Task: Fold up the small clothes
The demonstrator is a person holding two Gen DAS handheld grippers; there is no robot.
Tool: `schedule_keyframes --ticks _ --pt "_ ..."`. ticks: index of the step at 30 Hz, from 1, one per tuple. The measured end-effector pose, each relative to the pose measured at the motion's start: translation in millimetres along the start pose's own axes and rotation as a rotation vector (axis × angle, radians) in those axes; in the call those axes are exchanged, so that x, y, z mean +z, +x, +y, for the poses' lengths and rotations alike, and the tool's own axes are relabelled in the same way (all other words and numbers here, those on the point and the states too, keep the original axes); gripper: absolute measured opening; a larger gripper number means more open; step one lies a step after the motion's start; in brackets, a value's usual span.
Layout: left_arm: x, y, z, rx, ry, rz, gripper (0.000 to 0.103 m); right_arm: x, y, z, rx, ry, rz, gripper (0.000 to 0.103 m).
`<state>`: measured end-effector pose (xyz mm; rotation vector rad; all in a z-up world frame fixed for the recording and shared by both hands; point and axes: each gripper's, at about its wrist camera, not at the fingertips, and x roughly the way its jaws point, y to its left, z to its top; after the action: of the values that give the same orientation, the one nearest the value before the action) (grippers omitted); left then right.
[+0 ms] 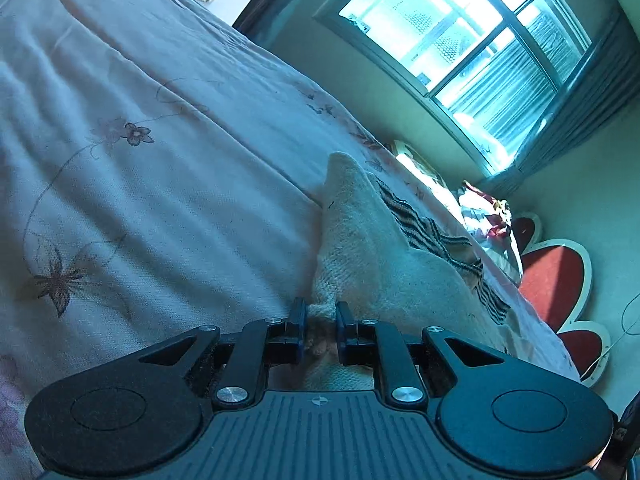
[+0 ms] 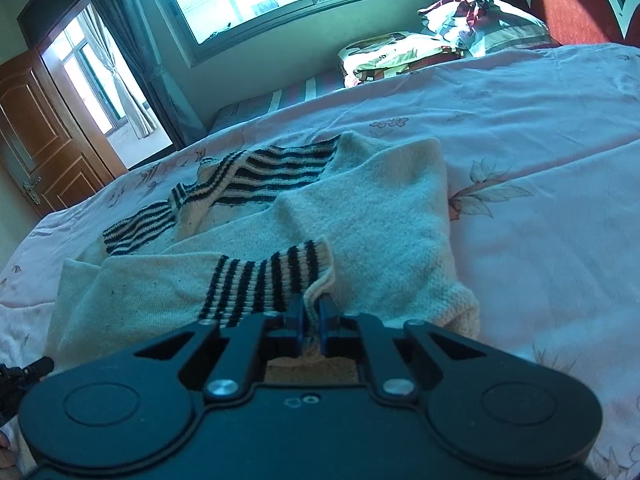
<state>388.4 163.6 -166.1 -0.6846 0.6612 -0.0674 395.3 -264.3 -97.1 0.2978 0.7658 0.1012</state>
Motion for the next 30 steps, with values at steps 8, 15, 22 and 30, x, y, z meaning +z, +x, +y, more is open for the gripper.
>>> schedule_keyframes --ticks 8,15,22,30 --pt "10 -34 -34 0.048 0.209 -0.059 0.032 5 -25 6 0.019 -0.044 -0.069 0.014" --pt "-12 12 -64 0.07 0.421 0.044 0.048 -5 0 28 -0.044 -0.197 -0.017 0.011" --pt "41 21 -99 0.052 0.487 -0.057 0.06 21 -11 34 -0.019 -0.166 -0.131 0.019" --pt "60 97 -85 0.111 0.543 0.024 0.06 6 14 18 -0.078 -0.167 -0.066 0.011"
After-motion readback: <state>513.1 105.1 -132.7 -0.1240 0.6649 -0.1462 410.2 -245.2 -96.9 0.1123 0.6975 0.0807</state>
